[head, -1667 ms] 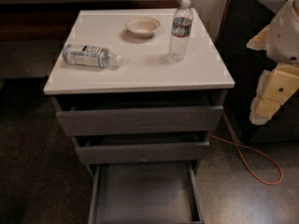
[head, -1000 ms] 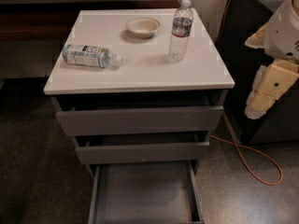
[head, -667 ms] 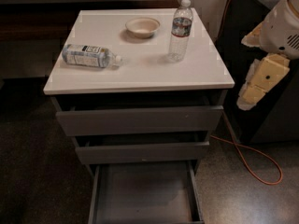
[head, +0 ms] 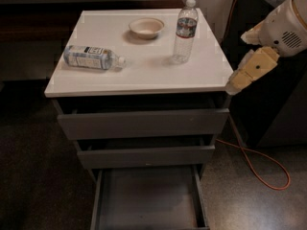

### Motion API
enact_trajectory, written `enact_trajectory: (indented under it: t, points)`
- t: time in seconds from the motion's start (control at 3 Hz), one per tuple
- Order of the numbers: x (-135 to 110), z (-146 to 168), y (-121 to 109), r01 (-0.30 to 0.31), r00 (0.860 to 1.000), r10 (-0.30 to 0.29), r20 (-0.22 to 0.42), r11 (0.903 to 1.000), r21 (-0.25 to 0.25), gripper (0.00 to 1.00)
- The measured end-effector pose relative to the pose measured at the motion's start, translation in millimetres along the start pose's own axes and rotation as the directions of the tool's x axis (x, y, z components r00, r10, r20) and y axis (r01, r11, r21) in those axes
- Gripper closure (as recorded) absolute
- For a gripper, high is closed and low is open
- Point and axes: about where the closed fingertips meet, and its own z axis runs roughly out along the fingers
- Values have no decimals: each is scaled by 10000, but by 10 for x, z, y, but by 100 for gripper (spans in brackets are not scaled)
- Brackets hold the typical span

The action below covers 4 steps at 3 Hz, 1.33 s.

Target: Place water bottle into bottom drawer

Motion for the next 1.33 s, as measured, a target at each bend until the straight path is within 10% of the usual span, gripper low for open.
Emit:
enact_trajectory:
  t: [0.67,1.33]
  points:
    - [-395,289,-410,-1130,9685,793,2360,9847,1329,0]
    - [-400,429,-667,-1435,9541,1034,2811,9816,1257,0]
